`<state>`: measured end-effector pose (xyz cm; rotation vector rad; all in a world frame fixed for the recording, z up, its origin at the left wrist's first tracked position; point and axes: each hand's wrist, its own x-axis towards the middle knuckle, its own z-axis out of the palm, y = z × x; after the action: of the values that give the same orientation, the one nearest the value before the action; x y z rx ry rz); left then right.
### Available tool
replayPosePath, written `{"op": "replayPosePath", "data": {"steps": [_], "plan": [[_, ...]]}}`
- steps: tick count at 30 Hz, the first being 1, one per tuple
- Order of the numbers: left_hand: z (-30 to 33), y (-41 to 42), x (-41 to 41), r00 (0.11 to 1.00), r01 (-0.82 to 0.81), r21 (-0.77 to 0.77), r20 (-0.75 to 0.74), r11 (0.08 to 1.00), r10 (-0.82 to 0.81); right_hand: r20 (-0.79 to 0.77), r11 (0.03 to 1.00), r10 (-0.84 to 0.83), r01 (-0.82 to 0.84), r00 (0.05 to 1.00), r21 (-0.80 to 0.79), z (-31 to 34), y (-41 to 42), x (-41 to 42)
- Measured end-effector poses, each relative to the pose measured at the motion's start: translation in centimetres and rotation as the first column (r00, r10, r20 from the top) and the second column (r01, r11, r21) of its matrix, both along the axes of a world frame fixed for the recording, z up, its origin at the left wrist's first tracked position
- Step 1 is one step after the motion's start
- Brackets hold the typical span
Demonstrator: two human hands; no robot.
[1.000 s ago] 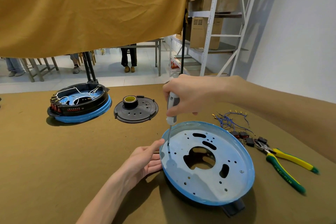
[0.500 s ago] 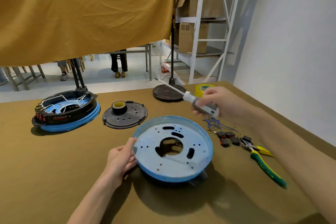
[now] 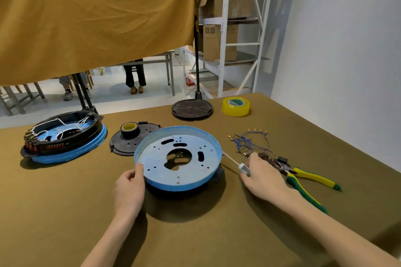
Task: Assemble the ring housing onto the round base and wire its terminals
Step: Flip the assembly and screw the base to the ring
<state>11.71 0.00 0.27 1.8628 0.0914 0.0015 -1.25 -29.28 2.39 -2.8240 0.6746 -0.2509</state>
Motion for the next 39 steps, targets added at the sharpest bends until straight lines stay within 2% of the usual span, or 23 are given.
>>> {"op": "replayPosePath", "data": {"steps": [3, 8, 11, 13, 15, 17, 19, 22, 24, 27, 31, 33, 36, 39], "plan": [[-0.3, 0.1, 0.2, 1.0, 0.006, 0.007, 0.012, 1.0, -0.006, -0.059, 0.999, -0.035, 0.033, 0.998, -0.025, -0.1, -0.7, 1.4], [-1.0, -0.4, -0.3, 0.996, 0.072, 0.039, 0.042, 0.997, -0.074, 0.144, 0.989, -0.122, 0.132, 0.982, -0.064, 0.4, -3.3, 3.7], [-1.3, -0.4, -0.5, 0.992, 0.101, 0.073, 0.074, 0.992, -0.106, 0.056, 0.985, -0.15, 0.154, 0.987, -0.078, 0.5, -3.7, 4.8], [-1.1, -0.5, -1.0, 0.99, 0.055, 0.11, 0.125, 0.992, -0.069, 0.029, 0.98, -0.16, 0.162, 0.987, -0.115, 0.3, -3.7, 5.2], [-0.6, -0.7, -1.9, 0.964, 0.016, 0.163, 0.259, 0.986, -0.058, 0.054, 0.975, -0.165, 0.171, 0.985, -0.14, 0.2, -3.8, 5.4], [-0.3, -0.8, -2.5, 0.878, 0.043, 0.243, 0.454, 0.969, -0.153, 0.082, 0.971, -0.162, 0.174, 0.983, -0.167, 0.3, -3.8, 5.3], [-0.2, -0.6, -2.6, 0.751, 0.125, 0.364, 0.574, 0.923, -0.328, 0.16, 0.981, -0.138, 0.158, 0.977, -0.117, 0.3, -3.4, 5.2], [-0.2, -0.3, -2.4, 0.568, 0.236, 0.591, 0.56, 0.771, -0.603, 0.355, 0.996, -0.078, 0.056, 0.932, 0.071, 0.4, -1.9, 5.2], [-0.1, -0.3, -2.3, 0.515, 0.244, 0.638, 0.553, 0.73, -0.655, 0.401, 0.998, -0.047, 0.023, 0.915, 0.065, 0.4, -1.2, 5.2], [-0.3, -0.4, -2.2, 0.52, 0.243, 0.605, 0.579, 0.758, -0.628, 0.416, 0.996, -0.046, 0.008, 0.908, 0.093, 0.2, -0.6, 4.9], [0.2, -0.6, -2.4, 0.55, 0.239, 0.511, 0.629, 0.825, -0.549, 0.478, 0.984, 0.036, -0.114, 0.877, 0.137, -0.2, 1.1, 4.6], [1.2, -0.9, -2.7, 0.598, 0.252, 0.391, 0.657, 0.885, -0.46, 0.509, 0.972, 0.068, -0.172, 0.858, 0.16, -0.3, 1.8, 4.7], [3.1, -1.1, -3.0, 0.694, 0.272, 0.13, 0.66, 0.953, -0.288, 0.598, 0.917, 0.017, -0.25, 0.802, 0.31, 0.0, 2.2, 4.7], [5.0, -1.1, -3.3, 0.81, 0.262, -0.139, 0.57, 0.955, -0.139, 0.632, 0.822, -0.034, -0.338, 0.774, 0.459, 0.8, 3.1, 4.6]]}}
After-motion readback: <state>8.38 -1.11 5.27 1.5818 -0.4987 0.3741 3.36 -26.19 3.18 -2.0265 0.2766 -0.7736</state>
